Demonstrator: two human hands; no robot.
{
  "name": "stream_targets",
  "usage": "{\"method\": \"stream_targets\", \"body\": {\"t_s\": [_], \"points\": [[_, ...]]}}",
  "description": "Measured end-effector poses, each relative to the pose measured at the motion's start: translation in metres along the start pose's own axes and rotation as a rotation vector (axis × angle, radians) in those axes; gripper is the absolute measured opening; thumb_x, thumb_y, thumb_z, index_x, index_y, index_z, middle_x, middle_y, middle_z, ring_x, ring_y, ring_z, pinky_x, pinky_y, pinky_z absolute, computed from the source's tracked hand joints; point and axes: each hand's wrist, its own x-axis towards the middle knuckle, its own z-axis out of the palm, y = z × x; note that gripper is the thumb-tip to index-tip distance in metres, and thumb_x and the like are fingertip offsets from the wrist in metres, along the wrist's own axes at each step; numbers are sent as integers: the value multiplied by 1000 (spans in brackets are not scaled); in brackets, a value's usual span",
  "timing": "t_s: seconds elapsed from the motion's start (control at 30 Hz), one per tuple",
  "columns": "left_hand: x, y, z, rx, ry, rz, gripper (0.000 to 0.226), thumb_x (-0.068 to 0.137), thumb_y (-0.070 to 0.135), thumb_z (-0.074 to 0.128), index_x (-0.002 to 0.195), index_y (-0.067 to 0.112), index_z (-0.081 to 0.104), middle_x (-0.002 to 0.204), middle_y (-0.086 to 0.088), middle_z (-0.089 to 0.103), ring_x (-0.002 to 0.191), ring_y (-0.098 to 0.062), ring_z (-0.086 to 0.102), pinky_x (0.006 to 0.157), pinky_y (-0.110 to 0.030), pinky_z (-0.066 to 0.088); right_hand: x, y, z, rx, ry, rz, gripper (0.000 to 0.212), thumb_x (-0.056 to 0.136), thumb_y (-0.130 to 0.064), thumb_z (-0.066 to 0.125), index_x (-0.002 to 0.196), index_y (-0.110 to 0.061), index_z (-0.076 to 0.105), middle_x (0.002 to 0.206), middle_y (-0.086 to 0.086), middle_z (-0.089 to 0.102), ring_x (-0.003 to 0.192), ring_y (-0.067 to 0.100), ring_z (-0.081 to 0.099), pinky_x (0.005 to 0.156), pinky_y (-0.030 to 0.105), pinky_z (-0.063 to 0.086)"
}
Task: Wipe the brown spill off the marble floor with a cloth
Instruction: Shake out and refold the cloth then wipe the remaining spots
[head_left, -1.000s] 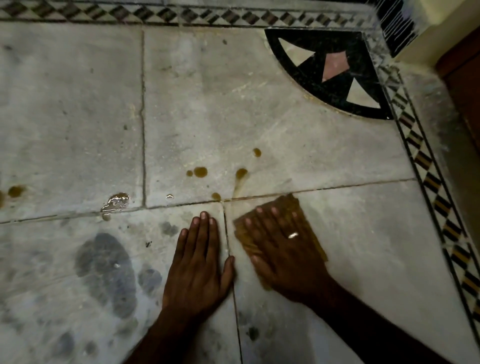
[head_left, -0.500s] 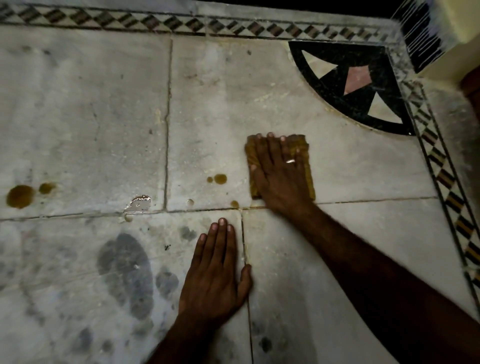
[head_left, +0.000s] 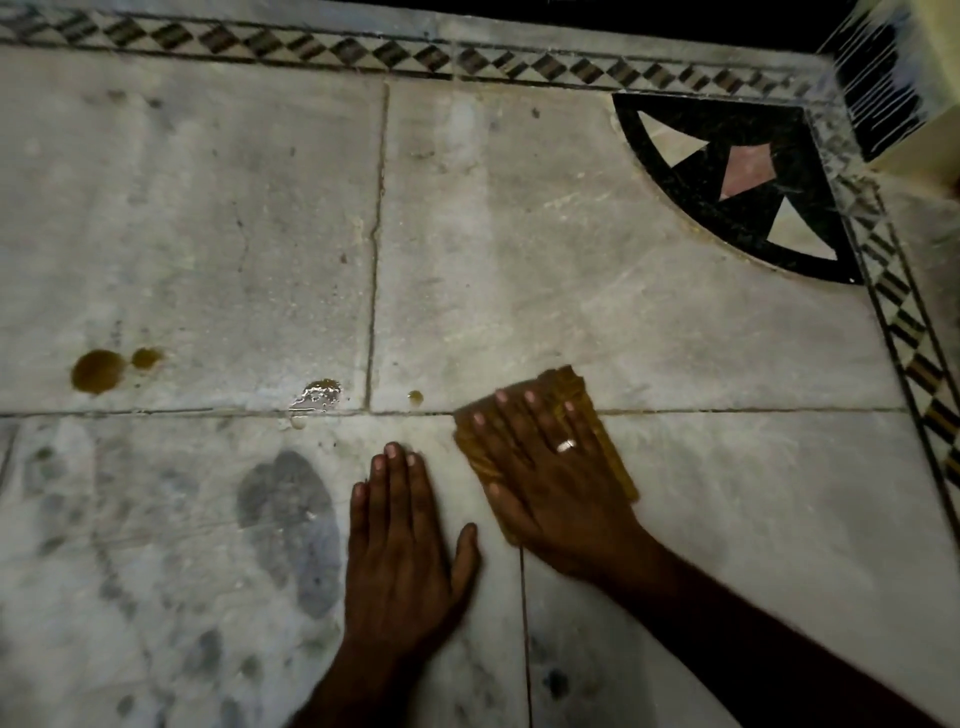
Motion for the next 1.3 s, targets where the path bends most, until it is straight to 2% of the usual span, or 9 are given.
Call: {"method": "stream_targets", "body": {"t_s": [0.13, 0.3, 0.47, 0.6, 0.7, 0.83, 1.03, 1.17, 1.3], "points": [[-5, -25, -9, 69, -42, -41, 88, 93, 60, 38, 153, -4, 30, 163, -23, 24, 152, -37, 22, 123, -53, 19, -9, 16, -2, -19, -54, 169, 63, 103, -46, 29, 162, -25, 17, 170, 8, 15, 157, 31, 11, 122, 60, 18], [-10, -38, -14, 97, -75, -111, 92, 95, 67, 31, 156, -1, 21, 166, -21, 16, 155, -34, 14, 125, -49, 10, 67, 18, 6, 52, -73, 359, 66, 102, -47, 23, 163, -27, 8, 170, 8, 12, 156, 33, 12, 124, 59, 12], [-12, -47, -16, 88, -51, -129, 85, 97, 58, 34, 155, -3, 24, 164, -23, 19, 154, -36, 17, 124, -53, 14, 110, -40, 8, 69, -79, 76, 66, 102, -46, 27, 162, -29, 4, 171, 9, 9, 157, 32, 6, 123, 59, 11], [-15, -66, -18, 107, -19, -181, 73, 97, 40, 34, 153, -6, 27, 162, -26, 23, 151, -39, 23, 123, -56, 18, 64, -89, 10, 100, 9, -97, 60, 104, -41, 34, 161, -25, 22, 168, 9, 19, 157, 31, 12, 121, 60, 19], [-20, -94, -26, 150, -10, -237, 75, 98, 45, 32, 153, -6, 27, 161, -27, 25, 151, -39, 24, 123, -55, 15, 14, -96, 6, 89, 10, -170, 62, 102, -42, 42, 160, -28, 25, 168, 6, 22, 156, 29, 16, 120, 61, 24], [-21, -119, -35, 160, -42, -268, 84, 96, 58, 30, 155, -2, 25, 164, -23, 22, 152, -36, 21, 124, -51, 10, -4, -69, 1, 6, 3, -100, 64, 100, -44, 42, 160, -26, 27, 167, 9, 25, 155, 34, 20, 115, 67, 27], [-25, -144, -40, 149, -43, -288, 83, 100, 61, 18, 157, 2, 22, 165, -19, 19, 154, -32, 18, 125, -52, 12, 98, -57, 9, 70, -79, 160, 67, 102, -48, 24, 163, -28, 5, 171, 9, 7, 157, 35, 9, 122, 64, 12], [-24, -145, -38, 102, -25, -299, 78, 101, 56, 16, 158, 2, 19, 166, -17, 15, 155, -30, 14, 125, -50, 11, 154, -110, 13, 101, -41, 13, 65, 102, -46, 31, 162, -25, 16, 169, 11, 17, 156, 36, 14, 121, 63, 15], [-23, -147, -35, 97, 16, -291, 69, 100, 39, 27, 155, -2, 25, 164, -21, 21, 152, -33, 22, 123, -52, 19, 127, -163, 17, 136, 34, -201, 58, 106, -39, 36, 160, -23, 25, 166, 13, 24, 156, 35, 15, 119, 61, 21]]}}
